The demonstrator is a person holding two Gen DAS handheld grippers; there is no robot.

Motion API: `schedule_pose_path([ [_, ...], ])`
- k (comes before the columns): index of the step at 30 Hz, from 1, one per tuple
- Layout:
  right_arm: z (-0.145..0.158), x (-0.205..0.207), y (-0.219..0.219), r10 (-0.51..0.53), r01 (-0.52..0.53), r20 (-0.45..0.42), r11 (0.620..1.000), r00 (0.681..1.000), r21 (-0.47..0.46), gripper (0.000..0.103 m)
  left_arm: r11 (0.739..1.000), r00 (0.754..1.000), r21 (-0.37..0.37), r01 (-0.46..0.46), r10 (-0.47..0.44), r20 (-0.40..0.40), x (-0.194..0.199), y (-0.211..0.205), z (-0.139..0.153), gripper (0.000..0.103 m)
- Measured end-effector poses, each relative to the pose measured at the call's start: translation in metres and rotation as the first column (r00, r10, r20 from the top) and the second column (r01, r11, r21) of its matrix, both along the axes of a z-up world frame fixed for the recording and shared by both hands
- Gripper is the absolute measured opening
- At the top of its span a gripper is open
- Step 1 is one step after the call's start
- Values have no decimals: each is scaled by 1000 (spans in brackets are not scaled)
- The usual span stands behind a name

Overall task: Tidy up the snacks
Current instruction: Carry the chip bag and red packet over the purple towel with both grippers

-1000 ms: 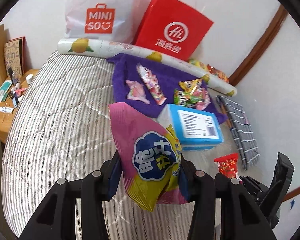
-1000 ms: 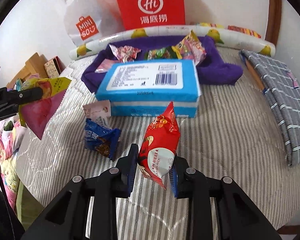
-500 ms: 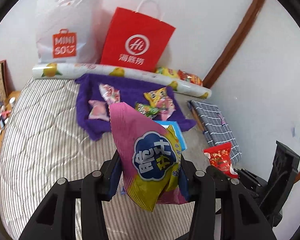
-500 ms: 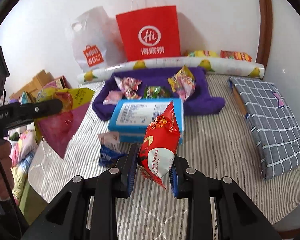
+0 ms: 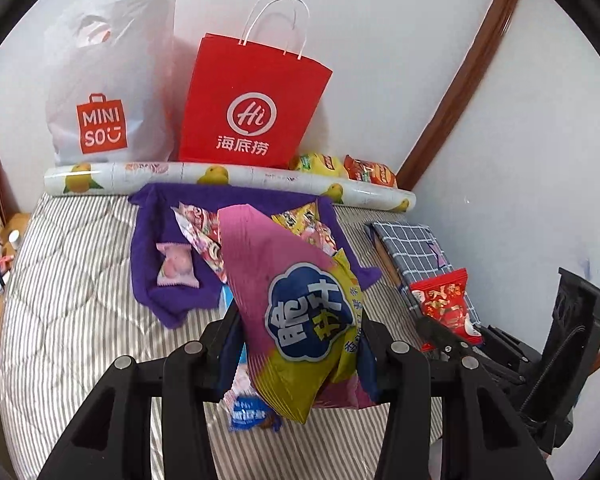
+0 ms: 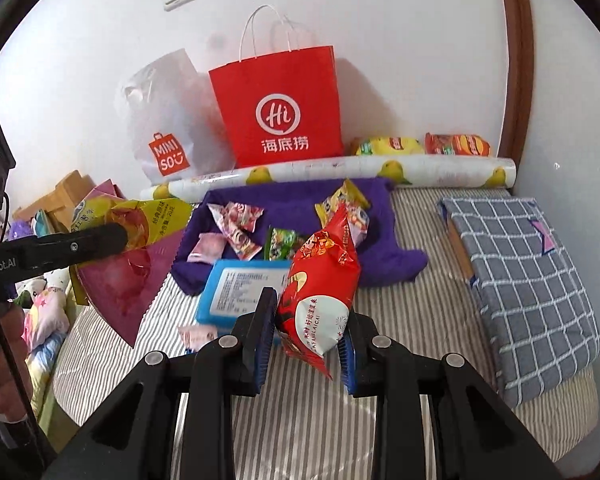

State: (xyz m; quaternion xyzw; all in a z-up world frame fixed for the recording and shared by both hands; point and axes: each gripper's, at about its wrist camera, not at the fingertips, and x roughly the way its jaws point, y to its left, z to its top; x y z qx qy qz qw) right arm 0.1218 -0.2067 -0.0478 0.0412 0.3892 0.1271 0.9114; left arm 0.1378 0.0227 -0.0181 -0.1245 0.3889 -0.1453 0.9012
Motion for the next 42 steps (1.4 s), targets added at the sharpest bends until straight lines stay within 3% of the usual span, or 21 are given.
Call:
schedule_pose_path([
  [27,2,114,25,25,-25,4,998,1000,-49,29,996,998,62,-61,60,19,107,22,3,46],
  [42,-5,174,37,63,-63,-6,997,998,-48,29,990,990,39,-137,137,-10,165,48,-11,46],
])
